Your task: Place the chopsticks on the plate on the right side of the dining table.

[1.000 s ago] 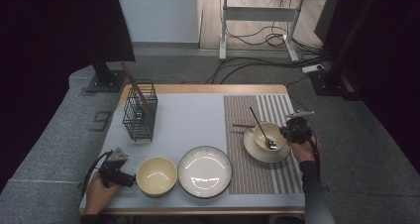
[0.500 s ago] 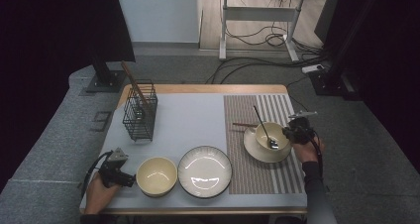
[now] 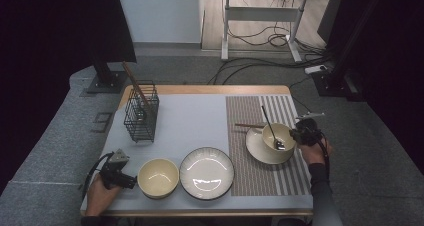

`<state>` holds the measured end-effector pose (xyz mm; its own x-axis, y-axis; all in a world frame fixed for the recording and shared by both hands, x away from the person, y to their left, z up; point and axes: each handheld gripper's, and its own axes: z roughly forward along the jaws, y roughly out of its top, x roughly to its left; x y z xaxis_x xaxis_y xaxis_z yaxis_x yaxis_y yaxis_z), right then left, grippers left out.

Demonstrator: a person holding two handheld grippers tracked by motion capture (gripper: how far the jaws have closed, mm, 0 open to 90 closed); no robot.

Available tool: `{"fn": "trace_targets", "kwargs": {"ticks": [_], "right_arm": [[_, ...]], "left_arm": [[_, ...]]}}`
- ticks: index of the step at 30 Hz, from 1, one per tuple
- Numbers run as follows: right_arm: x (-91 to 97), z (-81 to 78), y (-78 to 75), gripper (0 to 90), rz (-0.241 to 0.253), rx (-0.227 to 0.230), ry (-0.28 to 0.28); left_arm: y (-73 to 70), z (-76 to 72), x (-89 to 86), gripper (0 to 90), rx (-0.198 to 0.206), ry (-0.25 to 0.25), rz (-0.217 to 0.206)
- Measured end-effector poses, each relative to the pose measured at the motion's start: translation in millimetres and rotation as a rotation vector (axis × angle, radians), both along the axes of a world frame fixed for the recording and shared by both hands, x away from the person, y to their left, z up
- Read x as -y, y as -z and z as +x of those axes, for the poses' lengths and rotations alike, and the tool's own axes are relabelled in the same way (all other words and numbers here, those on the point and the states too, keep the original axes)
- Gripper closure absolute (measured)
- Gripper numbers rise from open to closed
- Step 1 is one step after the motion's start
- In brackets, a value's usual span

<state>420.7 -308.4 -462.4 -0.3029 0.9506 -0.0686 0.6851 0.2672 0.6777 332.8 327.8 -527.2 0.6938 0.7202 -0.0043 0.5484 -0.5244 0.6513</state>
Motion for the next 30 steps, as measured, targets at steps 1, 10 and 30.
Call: {"fn": "trace_targets", "kwargs": {"ticks": [1, 10, 30], "right_arm": [[0.4, 0.2, -0.1, 82.9, 0.000, 0.001, 0.002], [2.7, 3.0, 0.2, 83.1, 0.010, 0.011, 0.009], [2.5, 11.3, 0.8, 82.9, 0.024, 0.024, 0.009]], "left_arm": [[0.0, 0.0, 0.0, 0.0, 0.000, 0.000, 0.000], [0.0, 0.0, 0.0, 0.0, 0.000, 0.000, 0.000], [0.0, 0.0, 0.0, 0.0, 0.000, 0.000, 0.000]]}}
